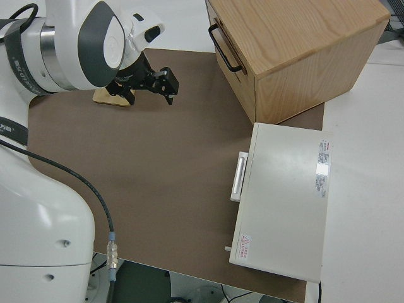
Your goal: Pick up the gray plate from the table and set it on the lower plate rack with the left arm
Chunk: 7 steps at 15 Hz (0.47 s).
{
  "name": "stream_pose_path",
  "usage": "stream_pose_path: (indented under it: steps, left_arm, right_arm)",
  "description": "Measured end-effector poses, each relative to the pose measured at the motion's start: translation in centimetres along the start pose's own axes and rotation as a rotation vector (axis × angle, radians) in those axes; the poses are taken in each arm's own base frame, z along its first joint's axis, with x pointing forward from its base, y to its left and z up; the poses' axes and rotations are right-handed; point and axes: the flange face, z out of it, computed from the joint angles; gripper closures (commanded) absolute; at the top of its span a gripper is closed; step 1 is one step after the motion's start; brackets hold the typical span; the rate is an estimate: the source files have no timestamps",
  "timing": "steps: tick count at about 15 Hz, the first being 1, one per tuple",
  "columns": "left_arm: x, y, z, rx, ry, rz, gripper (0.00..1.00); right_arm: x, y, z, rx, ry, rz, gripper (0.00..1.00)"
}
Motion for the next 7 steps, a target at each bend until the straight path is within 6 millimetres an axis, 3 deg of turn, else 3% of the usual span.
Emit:
stream_pose_path:
  steps: [7]
  left_arm:
    - [-1.6,2.5,1.4,0.065,0.013,0.026,0.00]
  right_arm:
    - [0.0,0.0,0.0,0.000,0.000,0.000,0.017]
